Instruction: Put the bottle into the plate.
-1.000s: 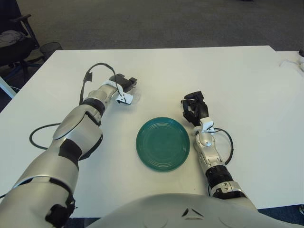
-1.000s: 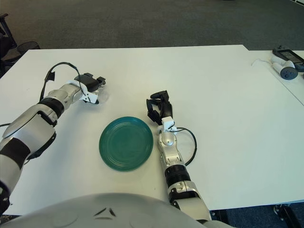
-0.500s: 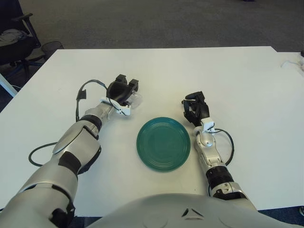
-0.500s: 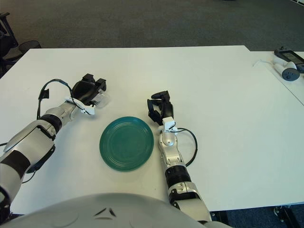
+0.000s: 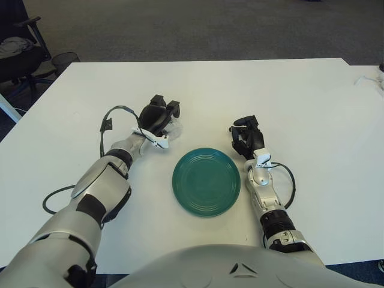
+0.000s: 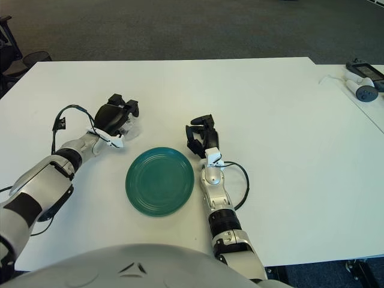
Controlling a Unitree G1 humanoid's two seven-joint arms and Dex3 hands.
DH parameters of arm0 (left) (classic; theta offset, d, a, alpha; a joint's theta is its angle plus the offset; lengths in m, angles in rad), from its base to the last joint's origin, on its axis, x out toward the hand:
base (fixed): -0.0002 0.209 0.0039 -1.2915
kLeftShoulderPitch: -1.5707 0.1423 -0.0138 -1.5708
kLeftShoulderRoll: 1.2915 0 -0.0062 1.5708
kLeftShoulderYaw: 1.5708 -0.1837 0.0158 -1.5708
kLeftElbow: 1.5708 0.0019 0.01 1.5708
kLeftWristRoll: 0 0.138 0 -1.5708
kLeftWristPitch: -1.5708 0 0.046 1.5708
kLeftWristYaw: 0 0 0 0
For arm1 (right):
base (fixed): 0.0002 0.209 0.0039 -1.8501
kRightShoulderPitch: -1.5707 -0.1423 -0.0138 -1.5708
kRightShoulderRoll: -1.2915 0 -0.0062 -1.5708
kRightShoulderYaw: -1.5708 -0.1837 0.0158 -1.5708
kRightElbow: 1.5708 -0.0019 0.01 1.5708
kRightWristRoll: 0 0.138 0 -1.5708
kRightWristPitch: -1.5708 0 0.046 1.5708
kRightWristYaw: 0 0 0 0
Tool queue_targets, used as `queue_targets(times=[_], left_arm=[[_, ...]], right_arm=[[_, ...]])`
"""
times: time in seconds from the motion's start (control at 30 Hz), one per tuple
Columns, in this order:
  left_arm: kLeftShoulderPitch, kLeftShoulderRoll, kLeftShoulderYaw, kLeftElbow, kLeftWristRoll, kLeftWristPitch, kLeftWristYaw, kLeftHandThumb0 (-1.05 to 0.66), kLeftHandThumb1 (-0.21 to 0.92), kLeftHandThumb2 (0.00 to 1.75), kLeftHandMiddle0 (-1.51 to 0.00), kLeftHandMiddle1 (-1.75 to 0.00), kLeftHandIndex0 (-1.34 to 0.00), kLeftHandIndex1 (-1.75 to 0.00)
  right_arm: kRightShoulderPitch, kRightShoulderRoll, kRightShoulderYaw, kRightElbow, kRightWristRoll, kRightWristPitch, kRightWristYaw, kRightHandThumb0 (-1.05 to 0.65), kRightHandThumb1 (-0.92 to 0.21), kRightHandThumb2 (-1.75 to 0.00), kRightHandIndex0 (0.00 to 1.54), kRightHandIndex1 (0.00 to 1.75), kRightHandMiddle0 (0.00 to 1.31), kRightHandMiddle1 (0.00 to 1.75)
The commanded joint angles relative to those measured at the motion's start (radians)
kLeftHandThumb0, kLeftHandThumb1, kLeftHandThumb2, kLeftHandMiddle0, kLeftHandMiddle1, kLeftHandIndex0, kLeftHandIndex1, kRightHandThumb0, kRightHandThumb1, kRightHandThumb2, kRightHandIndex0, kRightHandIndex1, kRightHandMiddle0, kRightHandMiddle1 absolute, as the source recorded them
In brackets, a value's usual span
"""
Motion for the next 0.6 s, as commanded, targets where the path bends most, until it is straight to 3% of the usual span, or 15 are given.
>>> queue_targets(times=[0.0,0.13,0.27,0.57], left_arm=[[0.009,0.002,0.014,0.01,-0.008,-0.008,0.013,-0.01,-0.01,1.7,-0.85,-1.75,-0.64,-1.73],[-0.011,0.007,0.028,-0.005,-0.015,-0.046,0.027,-0.01,-0.02,1.7,-0.85,-1.75,-0.64,-1.74],[-0.078,0.017,0.037,-0.084,-0.002,-0.183,0.142,0.0,0.06,1.62,-0.8,-1.75,-0.58,-1.75],[-0.162,0.047,0.028,-0.182,0.047,-0.3,0.233,0.0,0.13,1.54,-0.75,-1.73,-0.52,-1.75]], right_arm=[[0.083,0.019,-0.003,0.062,0.011,0.091,0.007,-0.34,-0.92,-0.52,0.28,1.27,0.19,1.75],[0.082,0.016,-0.004,0.062,0.013,0.093,0.011,-0.34,-0.92,-0.52,0.27,1.28,0.19,1.75],[0.084,0.009,-0.002,0.058,0.008,0.093,0.014,-0.34,-0.92,-0.52,0.26,1.28,0.19,1.75],[0.082,0.015,-0.005,0.057,0.007,0.093,0.005,-0.35,-0.92,-0.51,0.25,1.27,0.19,1.75]])
